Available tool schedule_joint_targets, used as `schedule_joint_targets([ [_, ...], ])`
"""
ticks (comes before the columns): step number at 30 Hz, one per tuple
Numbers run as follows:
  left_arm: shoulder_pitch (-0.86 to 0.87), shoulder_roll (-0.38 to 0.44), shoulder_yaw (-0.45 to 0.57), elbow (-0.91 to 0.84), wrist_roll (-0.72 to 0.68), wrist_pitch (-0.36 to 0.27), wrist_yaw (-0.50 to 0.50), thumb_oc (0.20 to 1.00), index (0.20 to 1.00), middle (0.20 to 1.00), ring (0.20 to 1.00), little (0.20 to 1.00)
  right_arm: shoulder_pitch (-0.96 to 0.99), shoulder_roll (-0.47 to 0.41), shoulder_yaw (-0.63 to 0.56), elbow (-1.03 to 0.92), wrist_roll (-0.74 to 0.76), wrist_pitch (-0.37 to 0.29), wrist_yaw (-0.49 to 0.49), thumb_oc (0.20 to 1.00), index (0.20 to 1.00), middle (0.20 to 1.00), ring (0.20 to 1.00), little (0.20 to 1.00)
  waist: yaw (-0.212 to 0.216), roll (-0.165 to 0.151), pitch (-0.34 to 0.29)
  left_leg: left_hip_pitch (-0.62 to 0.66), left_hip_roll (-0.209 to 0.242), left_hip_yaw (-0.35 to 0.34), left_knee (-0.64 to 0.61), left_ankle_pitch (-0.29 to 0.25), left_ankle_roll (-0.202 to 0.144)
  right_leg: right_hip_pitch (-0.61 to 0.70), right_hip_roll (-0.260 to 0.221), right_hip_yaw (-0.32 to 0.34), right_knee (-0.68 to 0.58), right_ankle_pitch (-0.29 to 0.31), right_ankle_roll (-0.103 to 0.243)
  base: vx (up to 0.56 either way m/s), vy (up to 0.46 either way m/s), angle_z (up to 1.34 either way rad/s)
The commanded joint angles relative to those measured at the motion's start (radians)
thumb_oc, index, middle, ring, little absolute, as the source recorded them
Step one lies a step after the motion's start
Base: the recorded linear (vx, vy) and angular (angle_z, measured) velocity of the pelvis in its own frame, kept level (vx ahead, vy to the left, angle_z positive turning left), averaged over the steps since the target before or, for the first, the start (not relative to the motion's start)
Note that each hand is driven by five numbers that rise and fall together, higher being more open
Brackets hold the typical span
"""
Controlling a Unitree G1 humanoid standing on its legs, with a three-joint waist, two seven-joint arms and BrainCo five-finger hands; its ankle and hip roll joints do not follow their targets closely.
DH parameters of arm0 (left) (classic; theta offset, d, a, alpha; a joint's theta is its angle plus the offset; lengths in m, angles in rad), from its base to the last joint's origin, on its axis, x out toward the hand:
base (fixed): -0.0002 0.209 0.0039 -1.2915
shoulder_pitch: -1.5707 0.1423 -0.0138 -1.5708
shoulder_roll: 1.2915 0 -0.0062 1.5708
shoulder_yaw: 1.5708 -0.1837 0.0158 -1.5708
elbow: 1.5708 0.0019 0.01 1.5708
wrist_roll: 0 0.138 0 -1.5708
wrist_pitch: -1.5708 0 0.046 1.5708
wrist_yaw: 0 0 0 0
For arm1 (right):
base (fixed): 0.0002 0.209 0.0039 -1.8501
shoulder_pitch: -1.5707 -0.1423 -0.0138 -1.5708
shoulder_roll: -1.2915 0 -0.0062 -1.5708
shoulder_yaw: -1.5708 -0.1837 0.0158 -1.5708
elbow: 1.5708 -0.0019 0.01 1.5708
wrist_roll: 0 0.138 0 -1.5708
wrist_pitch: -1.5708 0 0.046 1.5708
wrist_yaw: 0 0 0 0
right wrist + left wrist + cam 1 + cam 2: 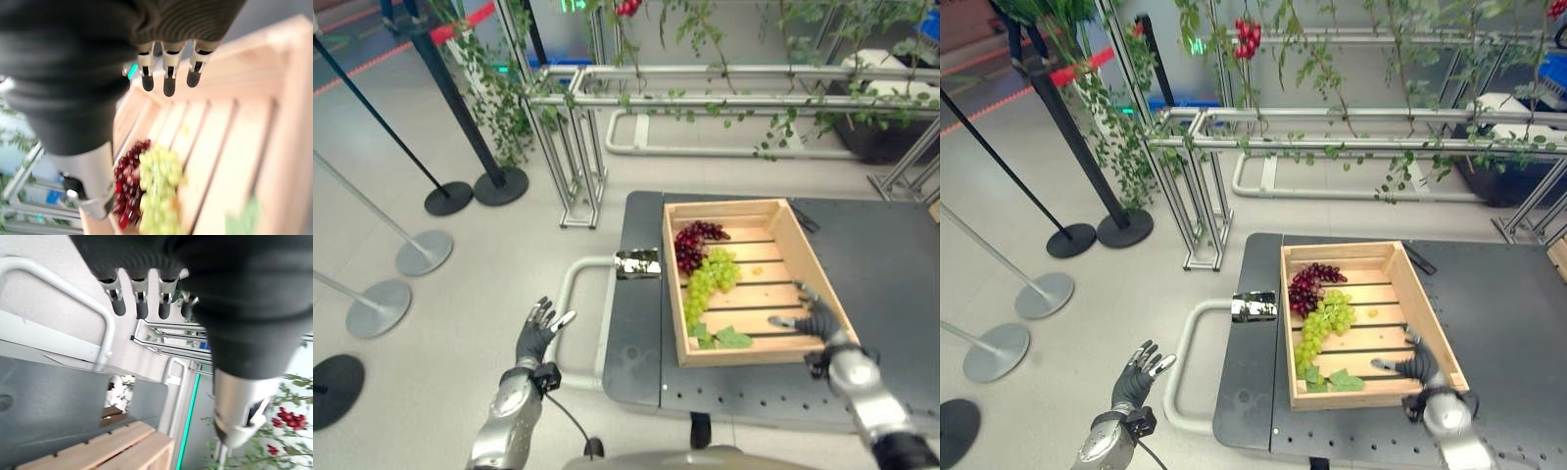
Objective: Pick up the fruits from the basket on one side to the basket on the other side
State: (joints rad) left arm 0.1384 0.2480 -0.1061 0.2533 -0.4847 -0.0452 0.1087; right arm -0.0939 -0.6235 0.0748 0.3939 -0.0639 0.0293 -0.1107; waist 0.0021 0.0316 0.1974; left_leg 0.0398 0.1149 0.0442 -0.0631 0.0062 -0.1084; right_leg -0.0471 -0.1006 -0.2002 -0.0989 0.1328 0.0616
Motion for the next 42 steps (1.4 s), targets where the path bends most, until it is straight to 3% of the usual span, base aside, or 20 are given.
schedule_joint_targets([
  [1, -0.087, 0.071, -0.031, -0.083, 0.004, -0.056, -0.001, 1.0, 1.0, 1.0, 1.0, 1.0, -0.191, -0.046, 0.079, 0.064, -0.069, -0.011, -0.015, 1.0, 1.0, 1.0, 1.0, 1.0, 0.04, -0.057, 0.048, -0.108, 0.006, -0.057, -0.005, 0.054, -0.011, 0.096, -0.073, -0.061, 0.042, -0.173, 0.093, -0.08, -0.016, 0.03],
  [5, -0.101, 0.086, -0.061, -0.112, -0.007, -0.06, -0.001, 1.0, 1.0, 1.0, 1.0, 1.0, -0.325, -0.077, 0.169, 0.144, -0.072, -0.003, -0.009, 1.0, 1.0, 1.0, 1.0, 1.0, 0.061, -0.062, 0.078, -0.141, 0.008, -0.066, -0.006, 0.069, -0.014, 0.066, -0.069, -0.07, 0.046, -0.165, 0.092, -0.08, -0.011, 0.13],
  [7, -0.12, 0.105, -0.089, -0.143, -0.018, -0.066, 0.0, 1.0, 1.0, 1.0, 1.0, 1.0, -0.459, -0.094, 0.268, 0.257, -0.082, 0.01, -0.005, 1.0, 1.0, 1.0, 1.0, 1.0, 0.087, -0.067, 0.104, -0.168, 0.009, -0.078, -0.009, 0.083, -0.018, 0.044, -0.067, -0.083, 0.048, -0.157, 0.092, -0.07, -0.006, 0.17],
  [16, -0.186, 0.116, -0.133, -0.165, -0.03, -0.07, 0.013, 1.0, 1.0, 1.0, 1.0, 1.0, -0.734, -0.068, 0.481, 0.509, -0.172, 0.042, 0.011, 1.0, 1.0, 1.0, 1.0, 1.0, 0.134, -0.079, 0.154, -0.221, 0.003, -0.1, -0.008, 0.1, -0.02, 0.009, -0.065, -0.104, 0.053, -0.147, 0.091, -0.03, 0.0, 0.11],
  [22, -0.255, 0.116, -0.154, -0.173, -0.038, -0.079, 0.034, 1.0, 1.0, 1.0, 1.0, 1.0, -0.86, 0.0, 0.586, 0.706, -0.232, 0.053, 0.03, 1.0, 1.0, 1.0, 1.0, 1.0, 0.166, -0.086, 0.187, -0.253, 0.005, -0.116, -0.004, 0.11, -0.022, -0.016, -0.064, -0.115, 0.058, -0.143, 0.089, -0.02, -0.001, 0.02],
  [33, -0.297, 0.105, -0.16, -0.198, -0.043, -0.085, 0.04, 1.0, 1.0, 1.0, 1.0, 1.0, -0.855, -0.031, 0.599, 0.907, -0.344, 0.078, 0.035, 1.0, 1.0, 1.0, 1.0, 1.0, 0.196, -0.083, 0.22, -0.292, -0.002, -0.147, 0.0, 0.122, -0.023, -0.024, -0.066, -0.148, 0.057, -0.144, 0.09, -0.01, -0.014, 0.1],
  [42, -0.31, 0.098, -0.155, -0.2, -0.034, -0.081, 0.045, 1.0, 1.0, 1.0, 1.0, 1.0, -0.802, -0.055, 0.624, 0.898, -0.459, 0.083, 0.051, 1.0, 1.0, 1.0, 1.0, 1.0, 0.197, -0.085, 0.231, -0.304, -0.007, -0.158, 0.003, 0.122, -0.023, -0.024, -0.069, -0.158, 0.055, -0.148, 0.09, 0.0, -0.004, 0.03],
])
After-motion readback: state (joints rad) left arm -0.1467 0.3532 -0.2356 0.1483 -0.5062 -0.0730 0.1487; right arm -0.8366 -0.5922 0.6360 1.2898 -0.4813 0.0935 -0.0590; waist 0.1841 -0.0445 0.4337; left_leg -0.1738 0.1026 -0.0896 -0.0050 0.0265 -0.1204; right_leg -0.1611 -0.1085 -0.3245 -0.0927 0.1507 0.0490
